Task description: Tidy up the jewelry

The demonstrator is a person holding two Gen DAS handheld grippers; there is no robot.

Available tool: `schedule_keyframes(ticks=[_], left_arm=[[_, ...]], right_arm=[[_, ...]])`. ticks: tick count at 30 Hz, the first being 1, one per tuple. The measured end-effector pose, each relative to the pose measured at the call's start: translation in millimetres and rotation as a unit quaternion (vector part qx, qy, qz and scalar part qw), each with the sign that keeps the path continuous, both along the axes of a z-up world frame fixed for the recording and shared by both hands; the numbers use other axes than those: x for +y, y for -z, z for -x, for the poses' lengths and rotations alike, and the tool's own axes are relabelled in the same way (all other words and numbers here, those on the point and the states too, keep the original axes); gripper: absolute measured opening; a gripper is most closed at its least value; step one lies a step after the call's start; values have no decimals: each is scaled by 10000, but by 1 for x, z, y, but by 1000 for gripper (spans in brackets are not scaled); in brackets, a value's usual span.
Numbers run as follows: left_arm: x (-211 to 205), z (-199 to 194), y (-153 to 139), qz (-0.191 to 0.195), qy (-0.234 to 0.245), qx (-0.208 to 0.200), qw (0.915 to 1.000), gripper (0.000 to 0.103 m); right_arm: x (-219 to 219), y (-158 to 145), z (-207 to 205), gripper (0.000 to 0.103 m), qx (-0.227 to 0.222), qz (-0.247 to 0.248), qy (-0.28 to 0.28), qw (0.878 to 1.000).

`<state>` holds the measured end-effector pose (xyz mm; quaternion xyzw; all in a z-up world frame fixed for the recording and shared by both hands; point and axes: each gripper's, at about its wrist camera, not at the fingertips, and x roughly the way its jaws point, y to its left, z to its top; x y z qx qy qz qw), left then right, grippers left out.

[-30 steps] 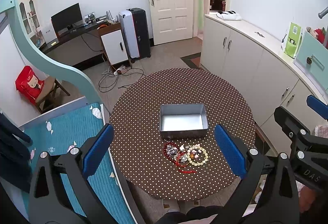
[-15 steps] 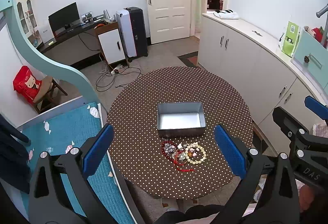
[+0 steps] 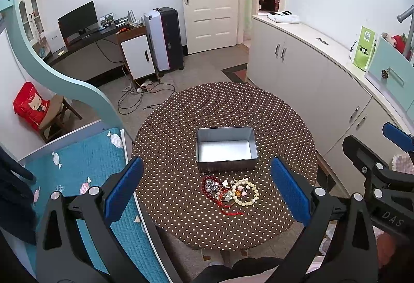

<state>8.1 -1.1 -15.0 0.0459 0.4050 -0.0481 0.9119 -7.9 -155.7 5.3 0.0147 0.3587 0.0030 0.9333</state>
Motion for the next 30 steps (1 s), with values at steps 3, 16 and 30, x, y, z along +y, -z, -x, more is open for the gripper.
schedule_keyframes(ticks=[3, 16, 30], left_arm=[[0, 0, 0, 3, 0, 13, 10000, 98], [1, 0, 2, 10, 19, -1, 10000, 98], [7, -4, 5, 73, 105, 87, 9999, 98]], right_arm=[[0, 0, 0, 96, 8, 4, -2, 10000], [0, 1, 0, 96, 30, -26, 30, 10000], [7, 3, -4, 96, 125, 1, 114, 9999]])
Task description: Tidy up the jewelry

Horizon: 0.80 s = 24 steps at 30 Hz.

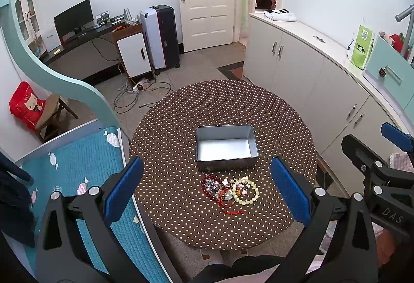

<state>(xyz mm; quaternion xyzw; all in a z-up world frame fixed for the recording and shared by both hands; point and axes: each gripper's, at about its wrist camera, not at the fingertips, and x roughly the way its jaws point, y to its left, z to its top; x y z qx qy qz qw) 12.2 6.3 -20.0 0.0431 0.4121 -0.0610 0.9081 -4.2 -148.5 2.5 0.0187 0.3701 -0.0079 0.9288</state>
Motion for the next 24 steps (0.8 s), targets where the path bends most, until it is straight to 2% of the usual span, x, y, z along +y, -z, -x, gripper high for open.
schedule_keyframes(ticks=[8, 13, 19, 24], left_arm=[[9, -9, 14, 134, -5, 405, 9991, 98], [15, -14, 28, 211, 44, 811, 9965, 98], [25, -20, 59, 301, 156, 1530, 9876, 98], [38, -23, 94, 264, 106, 2140, 9764, 98]], right_arm=[[-2, 10, -11, 96, 389, -125, 75, 9991], [0, 31, -19, 96, 959, -225, 126, 9951], [1, 55, -20, 96, 1570, -457, 215, 9863], [-4, 79, -23, 96, 1974, -299, 481, 9787]])
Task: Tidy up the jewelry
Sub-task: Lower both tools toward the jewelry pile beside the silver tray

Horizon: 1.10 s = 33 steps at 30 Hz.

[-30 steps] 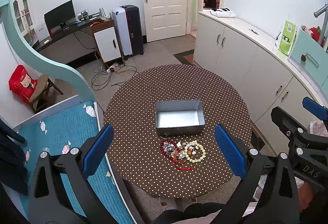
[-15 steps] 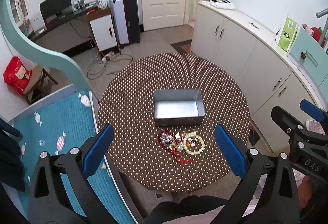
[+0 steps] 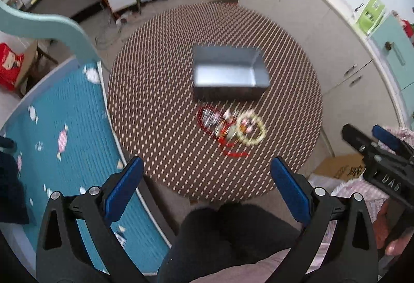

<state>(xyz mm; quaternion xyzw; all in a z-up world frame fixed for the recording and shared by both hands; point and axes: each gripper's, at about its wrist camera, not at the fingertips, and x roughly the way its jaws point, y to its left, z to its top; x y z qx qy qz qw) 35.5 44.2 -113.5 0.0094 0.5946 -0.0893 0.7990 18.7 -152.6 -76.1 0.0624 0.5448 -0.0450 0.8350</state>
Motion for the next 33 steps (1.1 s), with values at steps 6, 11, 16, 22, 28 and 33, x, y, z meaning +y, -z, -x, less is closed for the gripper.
schedule_keyframes(ticks=[6, 11, 16, 22, 28, 33], left_arm=[[19, -4, 47, 243, 10, 501, 9984, 97], [23, -14, 73, 766, -41, 726, 9944, 97], [24, -28, 88, 859, -309, 607, 9940, 97], [19, -54, 115, 477, -560, 711, 9947, 97], [11, -78, 154, 408, -866, 1298, 9869, 70], [7, -93, 165, 472, -1044, 1406, 9834, 69]], right_arm=[[15, 28, -1, 96, -72, 400, -477, 9980], [32, 52, -6, 96, -229, 348, -1142, 9926], [30, 70, -18, 87, -464, 56, -1381, 9893], [20, 107, -44, 66, -79, -223, -1661, 9858], [29, 139, -60, 50, 271, -103, -2246, 9740], [32, 153, -73, 46, 367, -98, -2442, 9690]])
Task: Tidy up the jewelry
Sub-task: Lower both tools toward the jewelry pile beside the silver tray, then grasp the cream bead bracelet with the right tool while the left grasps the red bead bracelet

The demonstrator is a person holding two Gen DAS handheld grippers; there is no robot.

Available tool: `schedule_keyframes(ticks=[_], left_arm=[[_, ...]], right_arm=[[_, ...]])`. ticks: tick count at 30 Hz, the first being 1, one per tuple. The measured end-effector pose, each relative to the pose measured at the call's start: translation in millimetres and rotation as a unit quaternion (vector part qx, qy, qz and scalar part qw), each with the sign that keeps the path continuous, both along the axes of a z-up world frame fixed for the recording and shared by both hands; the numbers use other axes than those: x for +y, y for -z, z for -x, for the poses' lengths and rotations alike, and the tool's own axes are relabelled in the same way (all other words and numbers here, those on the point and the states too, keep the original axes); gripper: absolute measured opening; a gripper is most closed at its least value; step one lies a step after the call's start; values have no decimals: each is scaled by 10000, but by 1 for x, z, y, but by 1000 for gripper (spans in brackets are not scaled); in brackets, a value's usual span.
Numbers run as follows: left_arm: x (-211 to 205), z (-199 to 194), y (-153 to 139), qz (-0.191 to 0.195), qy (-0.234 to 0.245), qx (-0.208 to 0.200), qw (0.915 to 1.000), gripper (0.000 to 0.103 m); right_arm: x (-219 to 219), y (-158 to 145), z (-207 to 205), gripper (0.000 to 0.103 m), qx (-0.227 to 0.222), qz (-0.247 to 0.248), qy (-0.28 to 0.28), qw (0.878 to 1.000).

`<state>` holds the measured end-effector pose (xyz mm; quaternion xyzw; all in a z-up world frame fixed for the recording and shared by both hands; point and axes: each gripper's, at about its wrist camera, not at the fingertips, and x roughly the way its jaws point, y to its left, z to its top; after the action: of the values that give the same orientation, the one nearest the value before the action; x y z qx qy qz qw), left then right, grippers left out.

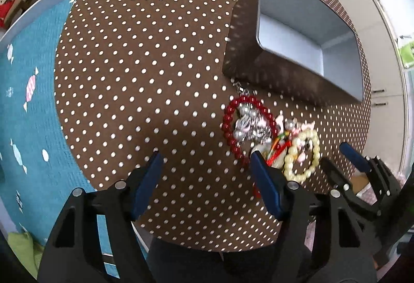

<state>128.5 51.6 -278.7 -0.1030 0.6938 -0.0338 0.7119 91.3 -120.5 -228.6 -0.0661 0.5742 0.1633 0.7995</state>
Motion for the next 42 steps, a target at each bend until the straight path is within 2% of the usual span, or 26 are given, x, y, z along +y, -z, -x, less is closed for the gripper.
schedule_keyframes(ticks=[4, 9, 11, 13, 15, 17, 22, 25, 29, 34, 42], left_arm=[[-9, -16, 9, 80, -40, 117, 9999, 67], [-30, -26, 21, -226, 108, 184, 9995, 58], [-35, -28, 23, -469, 184, 203, 9985, 45], [-36, -29, 23, -492, 211, 224, 9983, 41], [-34, -32, 24, -556, 185, 276, 9979, 31], [-29, -32, 24, -801, 259, 329, 9959, 10], [-23, -37, 26, -812, 253, 443, 9954, 7], [-16, -35, 27, -775, 277, 433, 9957, 7], [2, -22, 17, -425, 80, 340, 9985, 7], [24, -5, 1, -253, 82, 167, 9995, 7], [28, -1, -37, 118, 195, -317, 9992, 7]], right_arm=[[2, 9, -6, 45, 62, 138, -149, 9998], [4, 10, -5, 45, 40, 253, -292, 9992], [7, 11, -2, 43, -91, 392, -439, 9982], [15, 16, 0, 40, -113, 371, -475, 9981], [15, 16, 0, 38, -114, 342, -450, 9983], [16, 17, 0, 27, -136, 349, -473, 9982], [12, 16, -5, 9, -138, 421, -362, 9984], [8, 15, -8, 9, -67, 338, -280, 9990], [-3, 8, -12, 8, 42, -10, -6, 10000], [-8, -8, -9, 8, -119, -118, 79, 9998], [-6, -40, 0, 8, -432, -312, 160, 9984]])
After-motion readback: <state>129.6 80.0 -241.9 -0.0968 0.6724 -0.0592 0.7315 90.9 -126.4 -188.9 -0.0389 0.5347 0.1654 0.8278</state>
